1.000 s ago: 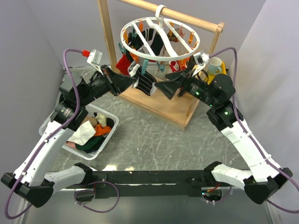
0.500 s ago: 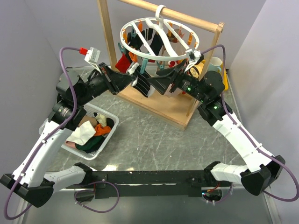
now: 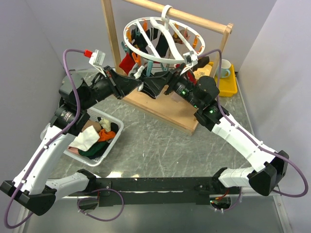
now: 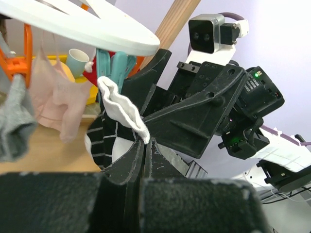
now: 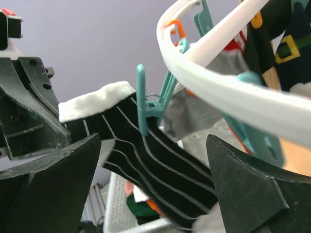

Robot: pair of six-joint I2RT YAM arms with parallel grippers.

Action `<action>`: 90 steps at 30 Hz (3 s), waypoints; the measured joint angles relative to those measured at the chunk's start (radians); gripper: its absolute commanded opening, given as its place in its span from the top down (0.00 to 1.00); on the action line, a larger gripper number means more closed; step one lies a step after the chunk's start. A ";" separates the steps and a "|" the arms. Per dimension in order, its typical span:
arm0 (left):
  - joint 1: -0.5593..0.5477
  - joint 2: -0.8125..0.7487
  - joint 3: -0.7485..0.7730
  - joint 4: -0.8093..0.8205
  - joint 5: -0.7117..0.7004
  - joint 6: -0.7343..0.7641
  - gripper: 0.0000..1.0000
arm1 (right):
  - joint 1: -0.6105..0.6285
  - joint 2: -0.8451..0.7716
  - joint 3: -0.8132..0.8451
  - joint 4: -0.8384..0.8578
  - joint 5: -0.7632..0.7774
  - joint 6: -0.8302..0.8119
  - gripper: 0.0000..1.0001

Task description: Remove the socks clipped to the hanger

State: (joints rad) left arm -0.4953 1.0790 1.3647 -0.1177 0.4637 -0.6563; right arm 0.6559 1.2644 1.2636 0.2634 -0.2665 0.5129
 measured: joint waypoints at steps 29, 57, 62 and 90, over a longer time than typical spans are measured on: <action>-0.029 -0.005 -0.043 0.000 0.010 -0.012 0.99 | 0.020 0.040 0.014 0.124 0.175 0.169 0.58; -0.032 -0.063 -0.038 -0.457 -0.297 0.187 0.99 | 0.020 -0.074 -0.015 -0.023 0.262 0.006 0.10; -0.032 -0.087 -0.023 -0.558 -0.480 0.226 0.99 | 0.019 -0.152 -0.029 -0.094 0.268 -0.050 0.08; 0.374 -0.205 -0.269 -0.649 -0.908 0.198 0.30 | 0.011 -0.584 -0.279 -0.512 0.372 -0.240 0.08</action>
State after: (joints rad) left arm -0.1215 0.8742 1.0958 -0.7666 -0.4438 -0.4587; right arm 0.6666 0.6804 0.9848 -0.2485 0.1059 0.2726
